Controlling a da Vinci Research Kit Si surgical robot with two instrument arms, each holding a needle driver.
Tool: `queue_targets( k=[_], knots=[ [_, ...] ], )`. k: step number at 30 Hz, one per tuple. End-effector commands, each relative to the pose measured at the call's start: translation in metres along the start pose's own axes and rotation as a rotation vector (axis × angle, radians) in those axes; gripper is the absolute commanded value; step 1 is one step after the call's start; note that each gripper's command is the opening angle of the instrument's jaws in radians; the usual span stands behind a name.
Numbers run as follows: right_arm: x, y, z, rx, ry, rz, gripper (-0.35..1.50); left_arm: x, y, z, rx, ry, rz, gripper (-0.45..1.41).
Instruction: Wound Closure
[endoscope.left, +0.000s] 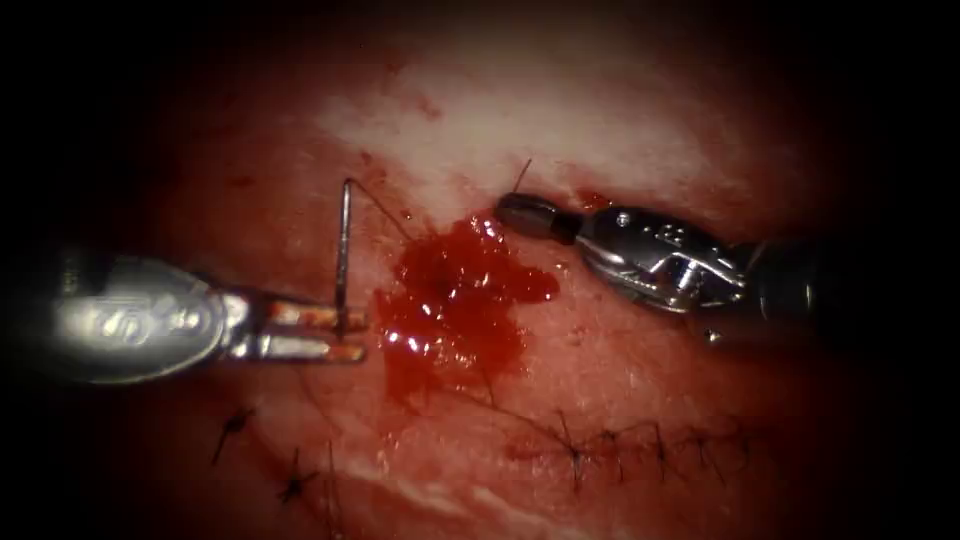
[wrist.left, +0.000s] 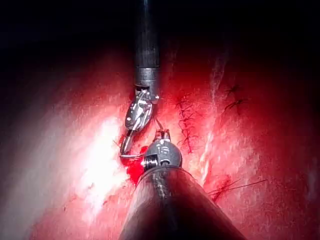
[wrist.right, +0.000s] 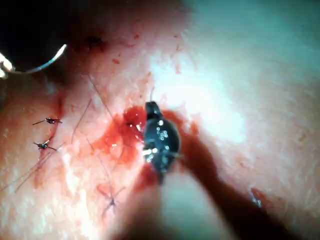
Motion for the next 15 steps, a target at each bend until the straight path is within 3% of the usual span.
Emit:
queue_targets(
  k=[1, 11, 15],
  knots=[
    [-0.0005, -0.0002, 0.0006, -0.003, -0.001, 0.001, -0.35, -0.0003, 0.0002, 0.0008, -0.002, 0.001, 0.0, -0.45],
    [0.0004, 0.0004, -0.0001, -0.053, 0.019, 0.014, -0.35, -0.0003, 0.0015, 0.0012, -0.038, -0.015, 0.011, -0.45],
    [0.0004, 0.0003, 0.0004, -0.022, 0.017, 0.017, -0.35, -0.0007, 0.0019, 0.0016, -0.057, -0.029, 0.018, -0.45]
  ],
)
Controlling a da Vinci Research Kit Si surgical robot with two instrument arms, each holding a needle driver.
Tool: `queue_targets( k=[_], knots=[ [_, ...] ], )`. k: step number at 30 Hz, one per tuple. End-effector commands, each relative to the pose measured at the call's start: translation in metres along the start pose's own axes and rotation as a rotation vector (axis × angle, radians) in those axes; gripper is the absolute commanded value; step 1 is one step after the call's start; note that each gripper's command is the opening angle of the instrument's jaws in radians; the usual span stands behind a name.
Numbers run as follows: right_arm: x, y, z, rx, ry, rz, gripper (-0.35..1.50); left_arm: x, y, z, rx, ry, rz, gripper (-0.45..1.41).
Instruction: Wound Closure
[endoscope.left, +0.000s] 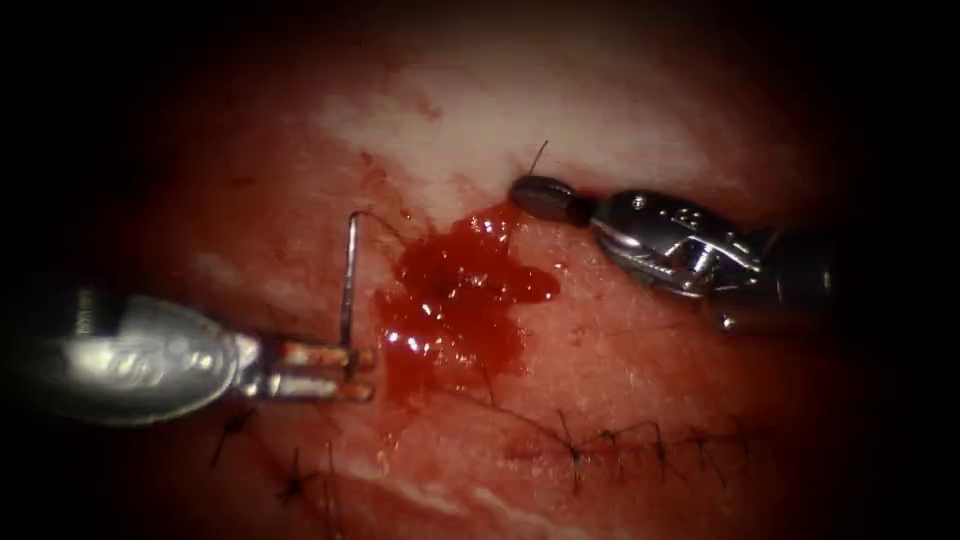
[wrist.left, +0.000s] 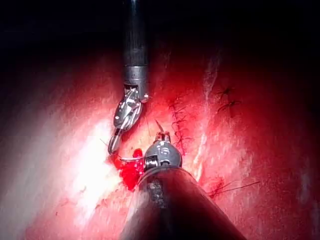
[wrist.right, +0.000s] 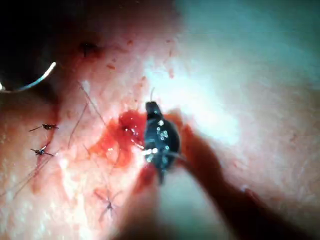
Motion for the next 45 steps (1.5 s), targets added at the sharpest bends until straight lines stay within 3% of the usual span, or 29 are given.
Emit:
queue_targets(
  k=[1, 2, 3, 7, 8, 12, 13, 15, 17, 26, 29, 45],
  knots=[
    [-0.0007, -0.0007, 0.0012, 0.014, -0.005, 0.007, 0.61, -0.0005, 0.0002, 0.0009, -0.005, 0.0, 0.004, -0.45],
    [-0.0007, -0.0008, 0.0012, 0.005, -0.004, 0.007, 0.99, -0.0007, 0.0001, 0.0009, -0.007, -0.002, 0.005, -0.45],
    [-0.0007, -0.001, 0.001, 0.004, -0.001, -0.003, 1.25, -0.0014, 0.0, 0.0007, -0.016, -0.011, 0.001, -0.45],
    [-0.001, -0.0015, -0.0004, 0.019, -0.009, -0.016, 1.28, -0.0036, 0.0001, 0.0004, -0.031, -0.023, -0.056, -0.45],
    [-0.001, -0.0016, -0.0008, 0.022, -0.014, -0.016, 1.28, -0.0043, 0.0001, 0.0004, -0.034, -0.025, -0.074, -0.37],
    [-0.0007, -0.0017, -0.0027, 0.039, -0.025, -0.017, 1.28, -0.0077, 0.0002, 0.0002, -0.056, -0.062, -0.177, 0.46],
    [-0.0006, -0.0018, -0.0031, 0.04, -0.027, -0.022, 1.28, -0.0088, 0.0003, 0.0001, -0.062, -0.074, -0.213, 0.76],
    [-0.0007, -0.0019, -0.0037, 0.042, -0.028, -0.028, 1.26, -0.0104, 0.0004, -0.0003, -0.068, -0.081, -0.257, 1.03],
    [-0.0009, -0.0019, -0.004, 0.04, -0.03, -0.036, 1.26, -0.0122, 0.0004, -0.0012, -0.058, -0.086, -0.277, 1.16],
    [-0.0015, -0.0019, -0.0037, 0.031, -0.053, -0.049, 1.26, -0.0171, -0.0023, -0.0069, -0.021, -0.112, -0.361, 1.19],
    [-0.0016, -0.002, -0.0037, 0.029, -0.061, -0.056, 1.25, -0.0171, -0.0035, -0.0083, -0.005, -0.124, -0.4, 1.09],
    [-0.0018, -0.002, -0.0036, 0.026, -0.069, -0.058, 1.23, -0.0165, -0.0106, -0.0174, 0.076, -0.19, -0.437, 1.06]
  ],
)
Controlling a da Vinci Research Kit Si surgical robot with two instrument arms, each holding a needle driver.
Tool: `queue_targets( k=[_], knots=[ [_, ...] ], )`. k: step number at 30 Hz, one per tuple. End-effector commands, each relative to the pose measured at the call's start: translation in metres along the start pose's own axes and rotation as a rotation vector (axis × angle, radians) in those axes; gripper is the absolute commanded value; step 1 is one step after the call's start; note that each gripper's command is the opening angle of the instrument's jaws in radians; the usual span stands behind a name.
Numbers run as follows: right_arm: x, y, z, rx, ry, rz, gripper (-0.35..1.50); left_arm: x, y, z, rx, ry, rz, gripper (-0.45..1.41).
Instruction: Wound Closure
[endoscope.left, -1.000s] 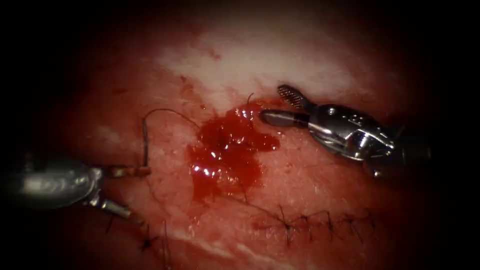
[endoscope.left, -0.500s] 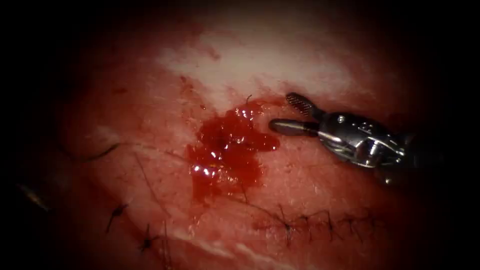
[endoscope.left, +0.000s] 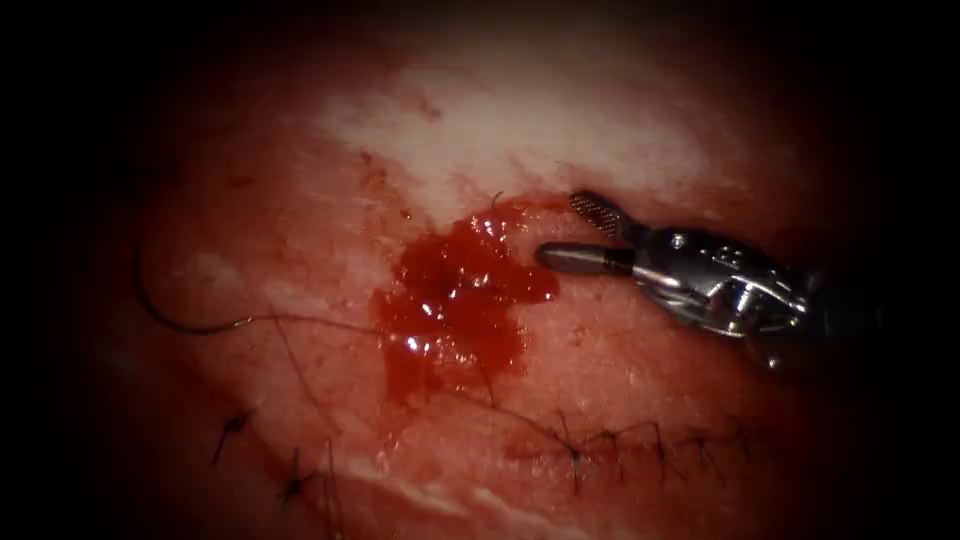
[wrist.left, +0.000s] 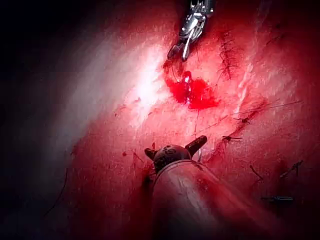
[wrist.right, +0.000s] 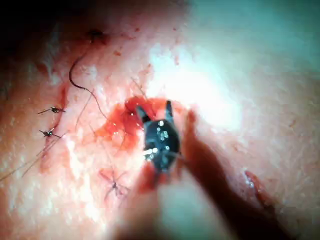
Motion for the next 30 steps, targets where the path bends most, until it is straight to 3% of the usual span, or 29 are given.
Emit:
queue_targets(
  k=[1, 5, 7, 8, 10, 14, 19, 24, 30],
  knots=[
    [-0.0007, -0.0004, 0.0006, 0.002, 0.0, 0.001, 1.23, -0.0004, -0.0001, 0.0006, 0.002, 0.005, 0.003, 1.06],
    [-0.0007, -0.0004, 0.0006, 0.002, 0.0, 0.001, 1.23, 0.0, -0.0006, -0.0005, 0.027, 0.006, 0.008, 0.94],
    [-0.0007, -0.0004, 0.0006, -0.001, -0.003, 0.0, 1.23, 0.0007, 0.0005, 0.0009, 0.042, 0.013, 0.044, 0.81],
    [-0.0007, -0.0005, 0.0006, -0.001, -0.003, 0.0, 1.23, 0.0012, 0.0015, 0.0024, 0.042, 0.023, 0.07, 0.64],
    [-0.0008, -0.0005, 0.0006, -0.001, -0.002, 0.0, 1.23, 0.0019, 0.0035, 0.0058, 0.061, 0.034, 0.109, 0.51],
    [-0.0009, -0.0006, 0.0007, 0.0, -0.002, -0.001, 1.23, 0.0019, 0.0062, 0.0137, 0.088, 0.001, 0.152, 0.44],
    [-0.0009, -0.0007, 0.0008, 0.002, -0.002, -0.001, 1.23, 0.0007, 0.0069, 0.0192, 0.099, -0.037, 0.168, 0.44],
    [-0.001, -0.0008, 0.0009, 0.001, -0.004, -0.002, 1.23, -0.0009, 0.0068, 0.0226, 0.116, -0.081, 0.186, 0.42],
    [-0.0011, -0.0008, 0.0009, 0.001, -0.004, -0.002, 1.23, -0.0027, 0.0071, 0.024, 0.078, -0.095, 0.203, 0.27]
  ],
)
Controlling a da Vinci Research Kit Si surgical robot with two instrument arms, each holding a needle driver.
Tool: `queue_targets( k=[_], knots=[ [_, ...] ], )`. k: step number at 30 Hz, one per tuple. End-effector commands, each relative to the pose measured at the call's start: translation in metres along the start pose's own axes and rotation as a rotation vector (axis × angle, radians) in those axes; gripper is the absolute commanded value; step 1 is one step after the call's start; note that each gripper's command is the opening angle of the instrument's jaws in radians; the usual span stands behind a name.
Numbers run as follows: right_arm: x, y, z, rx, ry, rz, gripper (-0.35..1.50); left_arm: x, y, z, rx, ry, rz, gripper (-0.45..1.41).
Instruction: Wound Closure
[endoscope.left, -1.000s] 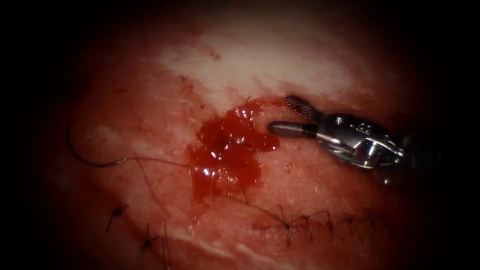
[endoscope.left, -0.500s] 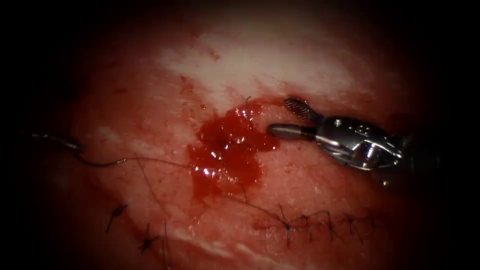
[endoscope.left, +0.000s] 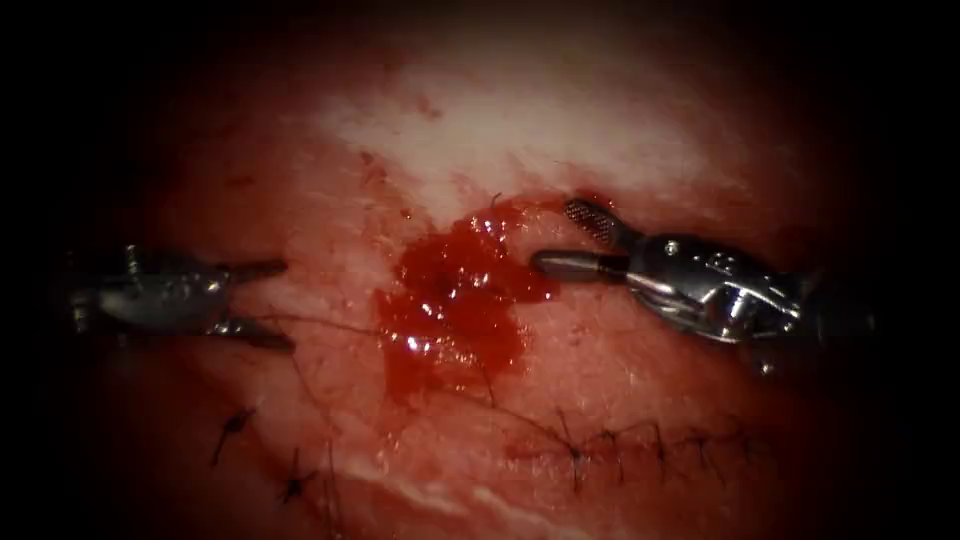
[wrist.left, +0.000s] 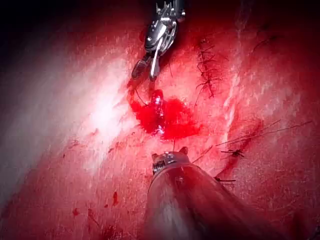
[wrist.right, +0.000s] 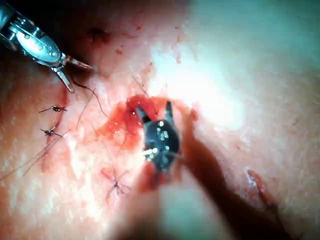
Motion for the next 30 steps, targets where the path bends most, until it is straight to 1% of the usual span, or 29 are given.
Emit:
queue_targets(
  k=[1, 5, 10, 12, 18, 22, 26, 30],
  knots=[
    [-0.0007, -0.0004, 0.0006, 0.002, -0.001, 0.001, 1.23, -0.0002, 0.0006, 0.0009, -0.008, 0.004, 0.0, 0.22],
    [-0.0008, -0.0005, 0.0007, 0.001, 0.0, 0.0, 1.23, -0.0002, 0.0011, 0.0008, -0.011, 0.002, 0.001, 0.09],
    [-0.0008, -0.0006, 0.0008, 0.003, -0.003, 0.0, 1.23, -0.0006, 0.0008, 0.001, -0.015, -0.008, 0.007, 0.09],
    [-0.0008, -0.0006, 0.0008, 0.003, -0.003, 0.0, 1.23, -0.0009, 0.0006, 0.0014, -0.018, -0.026, 0.013, 0.17],
    [-0.0008, -0.0008, 0.001, 0.003, -0.003, 0.001, 1.23, -0.0023, 0.0, 0.0032, -0.009, -0.033, 0.034, 0.24],
    [-0.0008, -0.0009, 0.001, 0.005, -0.003, 0.001, 1.23, -0.0032, -0.0002, 0.0042, -0.009, -0.062, 0.028, 0.29],
    [-0.0008, -0.001, 0.0011, 0.005, -0.003, 0.001, 1.23, -0.0039, -0.0003, 0.005, -0.015, -0.075, 0.031, 0.29],
    [-0.0008, -0.001, 0.0012, 0.006, -0.003, 0.002, 1.23, -0.0044, -0.0004, 0.0052, -0.023, -0.087, 0.03, 0.09]
  ],
)
